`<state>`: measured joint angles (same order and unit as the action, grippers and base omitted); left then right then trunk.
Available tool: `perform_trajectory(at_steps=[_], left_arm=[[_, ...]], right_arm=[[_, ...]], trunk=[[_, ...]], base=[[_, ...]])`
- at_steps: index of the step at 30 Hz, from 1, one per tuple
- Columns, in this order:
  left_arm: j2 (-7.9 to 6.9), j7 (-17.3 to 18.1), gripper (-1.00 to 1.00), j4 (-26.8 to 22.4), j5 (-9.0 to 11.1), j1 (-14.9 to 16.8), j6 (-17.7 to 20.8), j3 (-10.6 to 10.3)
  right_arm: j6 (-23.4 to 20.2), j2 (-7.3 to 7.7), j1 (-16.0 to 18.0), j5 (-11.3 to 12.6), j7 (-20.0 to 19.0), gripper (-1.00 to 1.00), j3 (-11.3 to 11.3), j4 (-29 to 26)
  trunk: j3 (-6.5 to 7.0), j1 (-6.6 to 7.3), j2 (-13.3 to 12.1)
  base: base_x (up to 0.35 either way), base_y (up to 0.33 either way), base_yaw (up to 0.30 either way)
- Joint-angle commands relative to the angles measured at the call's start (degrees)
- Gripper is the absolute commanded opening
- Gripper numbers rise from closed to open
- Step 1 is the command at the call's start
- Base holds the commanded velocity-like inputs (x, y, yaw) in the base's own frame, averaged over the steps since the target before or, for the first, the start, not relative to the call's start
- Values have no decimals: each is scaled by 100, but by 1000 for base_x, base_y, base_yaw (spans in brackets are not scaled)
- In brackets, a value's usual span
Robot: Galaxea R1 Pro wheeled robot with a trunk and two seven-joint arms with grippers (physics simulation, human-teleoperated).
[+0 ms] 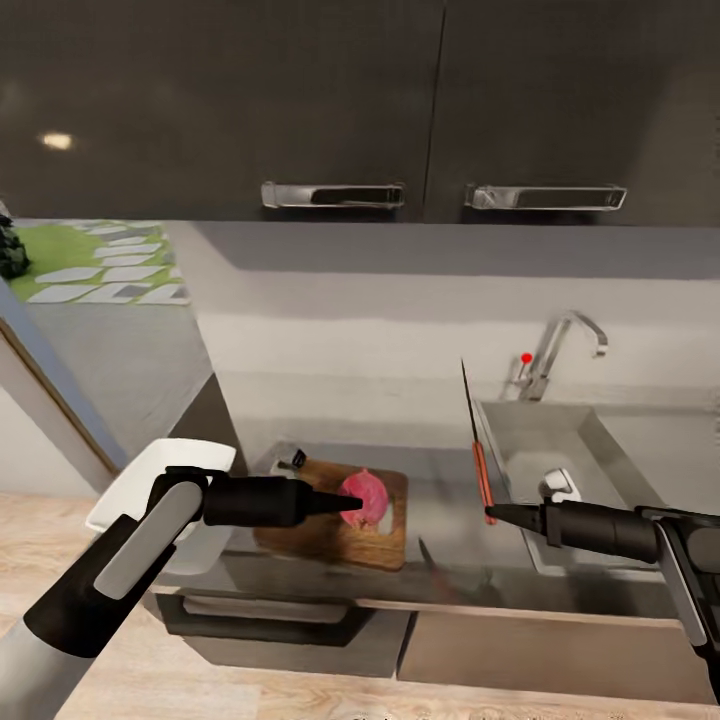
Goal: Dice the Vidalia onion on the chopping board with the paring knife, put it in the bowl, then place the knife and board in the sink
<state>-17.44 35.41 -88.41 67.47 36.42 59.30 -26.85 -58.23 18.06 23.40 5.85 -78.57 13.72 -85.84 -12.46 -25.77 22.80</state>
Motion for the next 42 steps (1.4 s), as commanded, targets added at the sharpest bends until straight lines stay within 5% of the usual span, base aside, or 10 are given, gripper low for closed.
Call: perform_trajectory(at_steps=[1,18,31,35,42], left_arm=[[-6,28,-100,2,-6,5,11,-2],[-18,-31,-100,24,-21,5,-27,59],[39,-1267,-100,41,-15,5,-36,245],[229,-2143,-100,51,8,5,-41,217],[491,-2573,-100,66,-14,5,-55,201]], right_arm=[[-43,3,6,13,-9,-100,-1,1],[-10,-3,6,14,-9,-100,3,4],[11,-4,6,13,-9,-100,0,6],[11,-4,6,13,-9,-100,-1,6],[5,-4,6,13,-9,-100,-1,6]], trunk=[[-5,-2,12],[-9,-2,12],[-28,-2,12],[-28,-2,12],[-28,-2,12]], base=[[-169,244,-179],[-30,37,14],[0,0,249],[0,0,71],[0,0,4]])
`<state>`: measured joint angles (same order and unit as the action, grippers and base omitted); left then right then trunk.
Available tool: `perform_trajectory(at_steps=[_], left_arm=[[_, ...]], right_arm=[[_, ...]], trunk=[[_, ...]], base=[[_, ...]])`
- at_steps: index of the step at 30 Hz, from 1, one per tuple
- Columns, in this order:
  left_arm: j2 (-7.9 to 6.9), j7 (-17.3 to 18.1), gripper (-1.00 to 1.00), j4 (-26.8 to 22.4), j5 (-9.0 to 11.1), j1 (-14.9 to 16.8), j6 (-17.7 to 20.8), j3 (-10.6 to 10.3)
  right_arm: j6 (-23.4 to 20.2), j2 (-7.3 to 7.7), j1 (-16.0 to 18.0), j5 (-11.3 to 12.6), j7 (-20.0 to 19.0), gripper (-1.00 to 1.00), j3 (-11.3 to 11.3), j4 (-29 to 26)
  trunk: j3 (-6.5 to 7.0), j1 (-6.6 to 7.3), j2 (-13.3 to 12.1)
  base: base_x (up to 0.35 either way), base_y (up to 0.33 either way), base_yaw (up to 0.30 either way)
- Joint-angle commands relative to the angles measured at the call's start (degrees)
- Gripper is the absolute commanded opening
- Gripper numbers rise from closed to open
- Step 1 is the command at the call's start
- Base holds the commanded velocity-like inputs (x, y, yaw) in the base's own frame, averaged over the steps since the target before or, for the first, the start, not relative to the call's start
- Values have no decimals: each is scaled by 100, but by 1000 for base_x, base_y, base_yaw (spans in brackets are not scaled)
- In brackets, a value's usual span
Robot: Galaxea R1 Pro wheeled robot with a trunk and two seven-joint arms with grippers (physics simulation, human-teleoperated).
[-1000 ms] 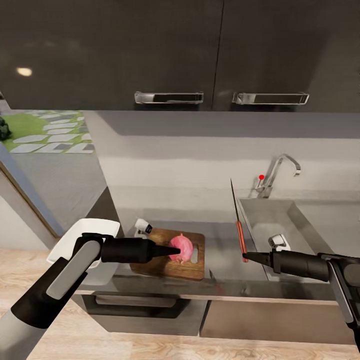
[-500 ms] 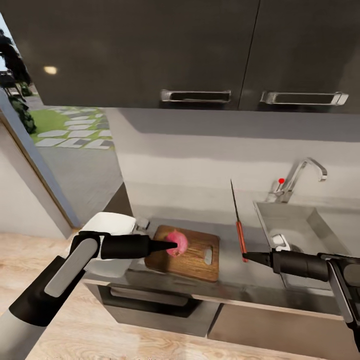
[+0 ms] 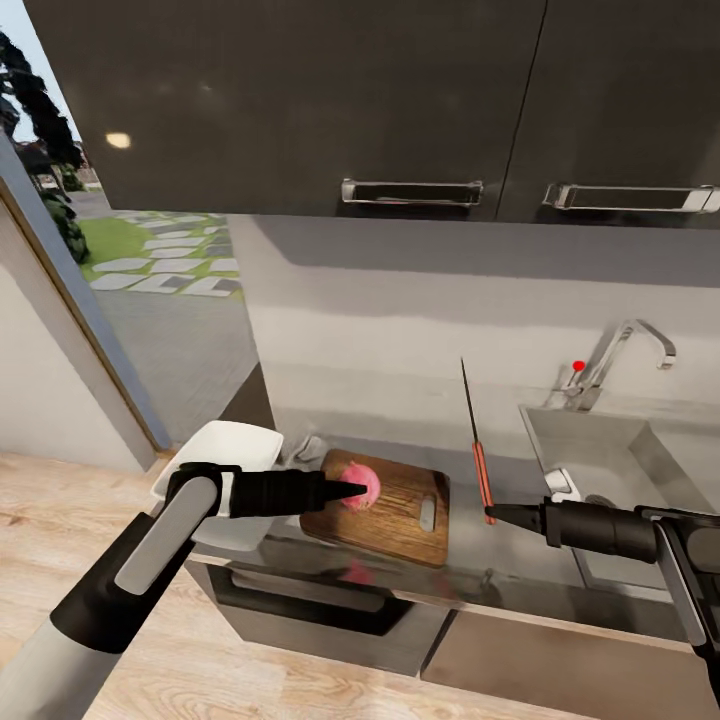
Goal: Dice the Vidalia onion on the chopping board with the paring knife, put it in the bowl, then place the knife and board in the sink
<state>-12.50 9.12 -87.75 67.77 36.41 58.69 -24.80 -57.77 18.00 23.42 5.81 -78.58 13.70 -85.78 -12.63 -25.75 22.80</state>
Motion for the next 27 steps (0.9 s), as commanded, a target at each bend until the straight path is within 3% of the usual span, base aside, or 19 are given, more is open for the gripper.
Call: perform_trajectory(at_steps=[1,5,10,15,19,27], left_arm=[[16,-32,-100,2,-44,7,2,-6],[145,-79,-100,3,-46,7,2,-12],[175,-91,-100,4,-73,7,-6,-24],[194,-88,-100,3,-418,7,-16,-33],[195,-93,-100,4,-532,7,-32,-33],[196,-75,-100,-14,-538,7,-33,-41]], right_arm=[[-41,0,5,16,-8,-100,1,0],[-41,-7,5,16,-8,-100,1,0],[-41,-70,5,10,-8,-100,1,0],[-49,-97,5,8,-8,-100,1,0],[-58,-109,5,8,-8,-100,1,0],[-53,-113,5,8,-8,-100,1,0]], trunk=[[-11,-3,12],[-11,-3,12],[-11,-3,12],[-11,-3,12],[-12,-3,12],[-70,-3,12]], base=[[0,0,0],[0,0,0],[0,0,0],[0,0,0],[0,0,0],[0,0,0]])
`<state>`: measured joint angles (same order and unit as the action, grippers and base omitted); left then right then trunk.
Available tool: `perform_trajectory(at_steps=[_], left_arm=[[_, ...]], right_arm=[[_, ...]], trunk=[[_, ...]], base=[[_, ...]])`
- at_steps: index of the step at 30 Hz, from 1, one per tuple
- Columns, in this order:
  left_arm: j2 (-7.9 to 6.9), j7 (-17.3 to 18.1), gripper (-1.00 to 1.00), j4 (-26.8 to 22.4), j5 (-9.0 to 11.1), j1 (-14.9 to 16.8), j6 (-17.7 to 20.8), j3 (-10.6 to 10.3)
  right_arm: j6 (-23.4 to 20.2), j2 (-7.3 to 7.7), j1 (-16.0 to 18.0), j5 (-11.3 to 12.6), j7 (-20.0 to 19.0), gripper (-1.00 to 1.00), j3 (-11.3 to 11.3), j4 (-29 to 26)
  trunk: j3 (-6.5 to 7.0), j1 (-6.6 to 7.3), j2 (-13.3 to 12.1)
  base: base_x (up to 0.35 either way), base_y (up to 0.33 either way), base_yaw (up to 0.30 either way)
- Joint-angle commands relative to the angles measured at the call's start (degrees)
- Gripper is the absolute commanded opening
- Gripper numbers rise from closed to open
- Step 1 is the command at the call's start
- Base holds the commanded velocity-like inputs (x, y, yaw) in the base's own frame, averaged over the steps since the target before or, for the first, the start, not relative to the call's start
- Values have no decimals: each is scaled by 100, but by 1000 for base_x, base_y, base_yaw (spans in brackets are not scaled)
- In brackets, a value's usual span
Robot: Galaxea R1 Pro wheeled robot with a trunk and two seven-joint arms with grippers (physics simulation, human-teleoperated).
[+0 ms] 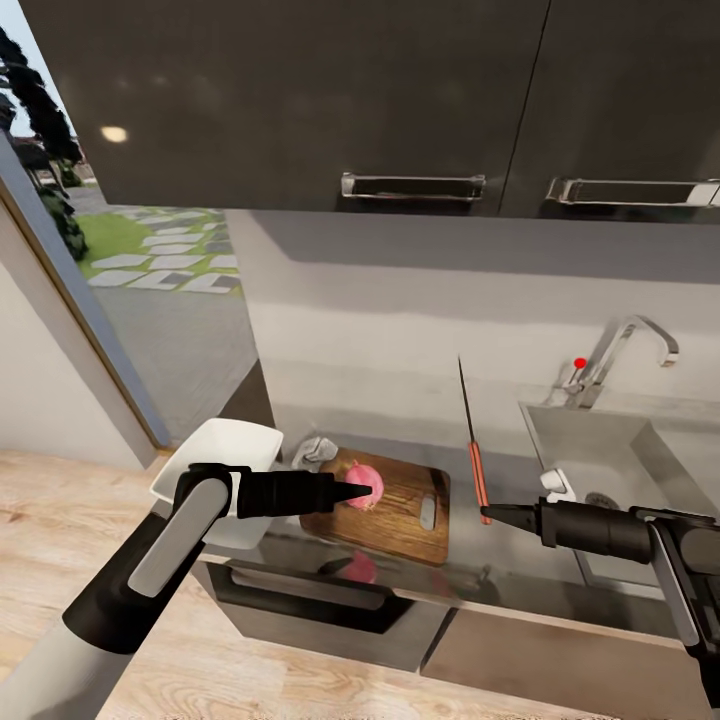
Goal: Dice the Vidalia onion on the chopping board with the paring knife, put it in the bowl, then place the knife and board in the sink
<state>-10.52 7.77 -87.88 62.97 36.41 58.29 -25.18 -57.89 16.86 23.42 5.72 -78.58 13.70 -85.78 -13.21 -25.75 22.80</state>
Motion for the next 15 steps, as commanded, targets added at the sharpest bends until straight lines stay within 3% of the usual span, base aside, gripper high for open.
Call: perform_trajectory(at_steps=[1,9,15], left_arm=[[-3,62,-100,-6,-58,6,10,-4],[13,109,-100,-24,-50,6,18,-12],[33,419,-100,-32,-48,6,24,-13]], right_arm=[[-40,1,5,17,-8,-100,1,0],[-34,1,5,17,-8,-100,1,0],[-31,1,5,17,-8,-100,-2,0]], trunk=[[-21,-3,12],[-95,-3,12],[-151,-3,12]], base=[[0,0,0],[0,0,0],[0,0,0]])
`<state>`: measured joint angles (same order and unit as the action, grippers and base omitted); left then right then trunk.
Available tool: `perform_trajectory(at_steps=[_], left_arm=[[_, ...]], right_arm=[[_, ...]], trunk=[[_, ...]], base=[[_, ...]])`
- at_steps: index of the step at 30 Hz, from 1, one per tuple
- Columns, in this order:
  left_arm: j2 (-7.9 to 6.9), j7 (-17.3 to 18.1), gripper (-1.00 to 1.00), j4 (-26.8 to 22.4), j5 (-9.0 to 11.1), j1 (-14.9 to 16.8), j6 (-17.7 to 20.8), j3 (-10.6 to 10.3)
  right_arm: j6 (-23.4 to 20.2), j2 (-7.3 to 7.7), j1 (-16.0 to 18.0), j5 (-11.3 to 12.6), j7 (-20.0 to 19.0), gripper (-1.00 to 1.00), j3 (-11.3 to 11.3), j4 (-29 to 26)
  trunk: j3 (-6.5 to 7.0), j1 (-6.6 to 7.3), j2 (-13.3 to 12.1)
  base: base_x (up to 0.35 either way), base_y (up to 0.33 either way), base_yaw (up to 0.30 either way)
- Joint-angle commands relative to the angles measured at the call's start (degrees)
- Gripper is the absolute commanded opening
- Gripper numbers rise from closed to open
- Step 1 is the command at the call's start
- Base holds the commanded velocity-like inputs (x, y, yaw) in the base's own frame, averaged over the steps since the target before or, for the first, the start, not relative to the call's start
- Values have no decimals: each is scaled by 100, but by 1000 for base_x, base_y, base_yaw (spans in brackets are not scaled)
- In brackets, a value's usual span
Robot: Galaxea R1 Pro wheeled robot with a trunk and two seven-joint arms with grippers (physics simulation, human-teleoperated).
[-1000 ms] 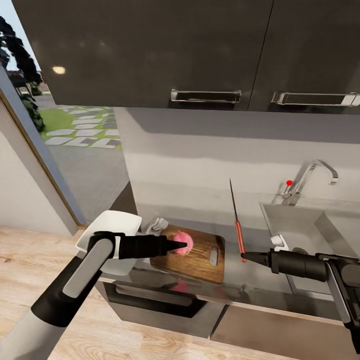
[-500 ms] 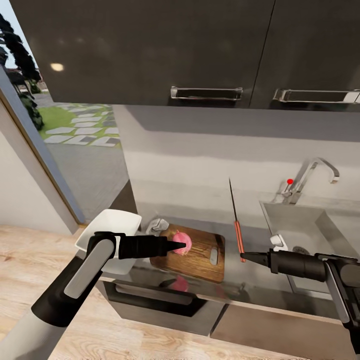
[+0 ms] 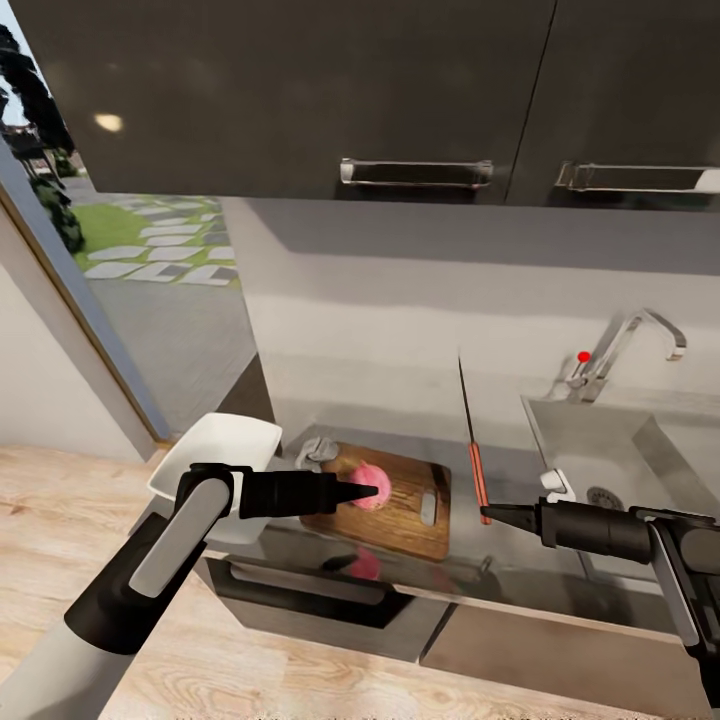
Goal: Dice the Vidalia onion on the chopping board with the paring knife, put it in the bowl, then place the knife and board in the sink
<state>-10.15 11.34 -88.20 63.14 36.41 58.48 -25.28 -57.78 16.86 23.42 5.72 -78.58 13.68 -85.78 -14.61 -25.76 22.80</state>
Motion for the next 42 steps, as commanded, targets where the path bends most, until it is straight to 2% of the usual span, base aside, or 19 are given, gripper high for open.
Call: perform_trajectory(at_steps=[1,8,12,19,22,25,28,42], left_arm=[[-6,166,-100,-3,-65,6,7,-4],[-13,216,-100,-7,-65,6,14,-3],[-39,479,-100,-13,-72,6,15,-3],[-29,574,-100,-29,-74,6,8,3],[-32,795,-100,-36,-77,6,2,5],[-86,1441,-100,-39,-141,6,-41,24],[-117,1668,-100,-39,-231,6,-154,35],[-145,1783,-100,-39,-285,6,-231,41]], right_arm=[[-41,2,5,17,-8,-100,-2,0],[-48,2,5,17,-8,-100,-2,0],[-49,-26,5,17,-8,-100,-9,-1],[-49,-33,5,17,-8,-100,-13,-2],[-49,-34,5,17,-8,-100,-14,-2],[-46,-34,5,13,-8,-100,-14,-1],[-42,-37,5,10,-8,-100,-14,0],[-32,-109,5,-33,-8,-100,-14,-1]], trunk=[[-20,-3,12],[-53,-3,12],[-54,-3,12],[-54,-3,12],[-54,-3,12],[-108,-69,132],[-162,-135,252],[-414,-442,814]], base=[[0,0,0],[0,0,0],[0,0,0],[0,0,0],[0,0,0],[0,0,0],[0,0,0],[0,0,0]])
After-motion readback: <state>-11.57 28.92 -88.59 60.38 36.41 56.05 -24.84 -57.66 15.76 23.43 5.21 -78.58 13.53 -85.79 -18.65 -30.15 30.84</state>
